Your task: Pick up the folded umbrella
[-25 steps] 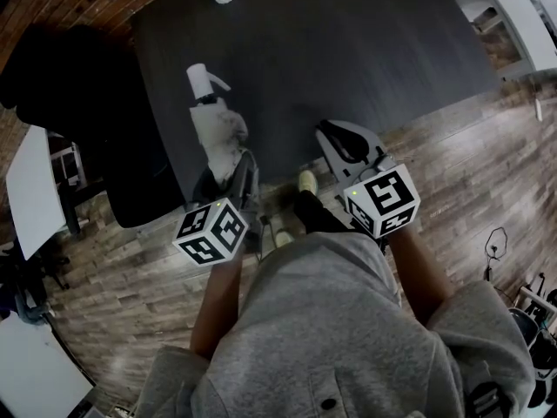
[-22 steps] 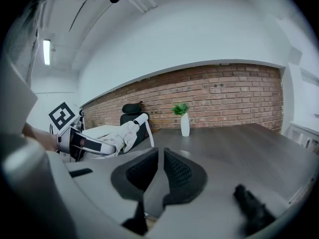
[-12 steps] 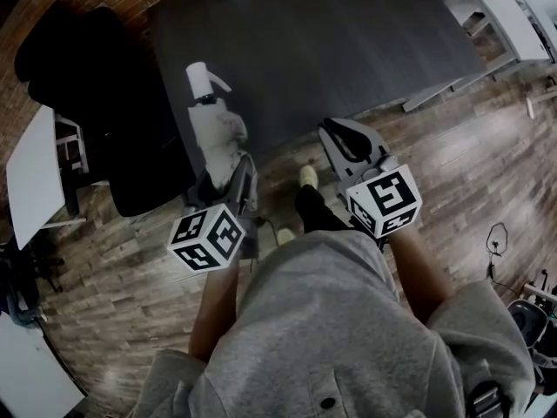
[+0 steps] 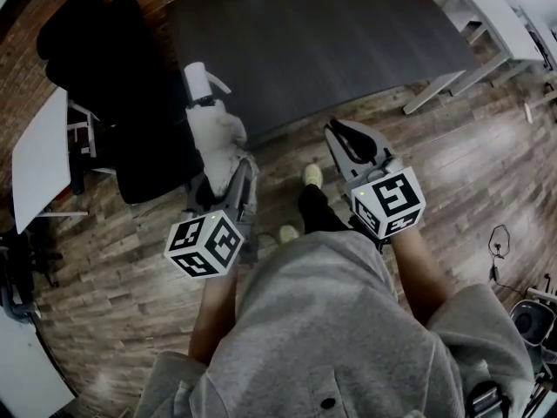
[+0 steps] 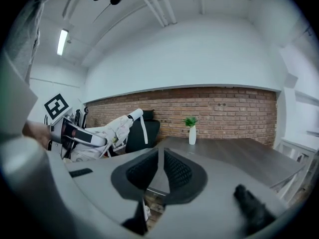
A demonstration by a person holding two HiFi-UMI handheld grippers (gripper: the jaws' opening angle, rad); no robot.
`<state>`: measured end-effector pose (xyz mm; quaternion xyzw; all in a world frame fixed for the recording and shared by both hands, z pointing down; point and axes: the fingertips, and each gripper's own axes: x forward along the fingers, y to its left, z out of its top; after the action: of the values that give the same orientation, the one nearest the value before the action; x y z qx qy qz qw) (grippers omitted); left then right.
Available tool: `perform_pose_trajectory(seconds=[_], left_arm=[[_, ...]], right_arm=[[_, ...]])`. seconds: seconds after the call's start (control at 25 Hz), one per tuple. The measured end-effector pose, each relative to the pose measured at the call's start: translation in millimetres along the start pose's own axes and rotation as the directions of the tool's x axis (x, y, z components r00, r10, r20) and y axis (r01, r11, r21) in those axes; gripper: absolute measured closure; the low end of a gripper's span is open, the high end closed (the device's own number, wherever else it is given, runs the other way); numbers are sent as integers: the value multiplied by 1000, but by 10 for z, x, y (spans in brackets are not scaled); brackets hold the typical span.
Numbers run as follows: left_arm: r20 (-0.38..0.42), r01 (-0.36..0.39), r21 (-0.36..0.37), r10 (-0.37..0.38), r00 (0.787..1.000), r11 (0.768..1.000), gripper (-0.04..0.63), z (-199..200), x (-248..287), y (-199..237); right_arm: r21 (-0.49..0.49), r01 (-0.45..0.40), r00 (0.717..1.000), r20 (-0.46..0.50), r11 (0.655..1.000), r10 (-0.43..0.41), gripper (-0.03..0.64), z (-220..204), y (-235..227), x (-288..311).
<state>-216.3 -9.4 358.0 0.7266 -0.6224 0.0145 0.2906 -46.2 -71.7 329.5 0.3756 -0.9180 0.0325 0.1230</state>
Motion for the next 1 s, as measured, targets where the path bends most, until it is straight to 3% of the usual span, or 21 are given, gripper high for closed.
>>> perform_pose_trajectory(seconds=[0.4,1.0], left_arm=[[48,23,14,-24,999,1000,332,-114,-532,-172],[77,7,10,-8,997,1000,331,-247,-727,-666]], right_arm=[[-28,6,1000,9,1000,-6,572,-39,328,-449],[-10,17,1000,11,1000,-17,572,-99,80,-989]])
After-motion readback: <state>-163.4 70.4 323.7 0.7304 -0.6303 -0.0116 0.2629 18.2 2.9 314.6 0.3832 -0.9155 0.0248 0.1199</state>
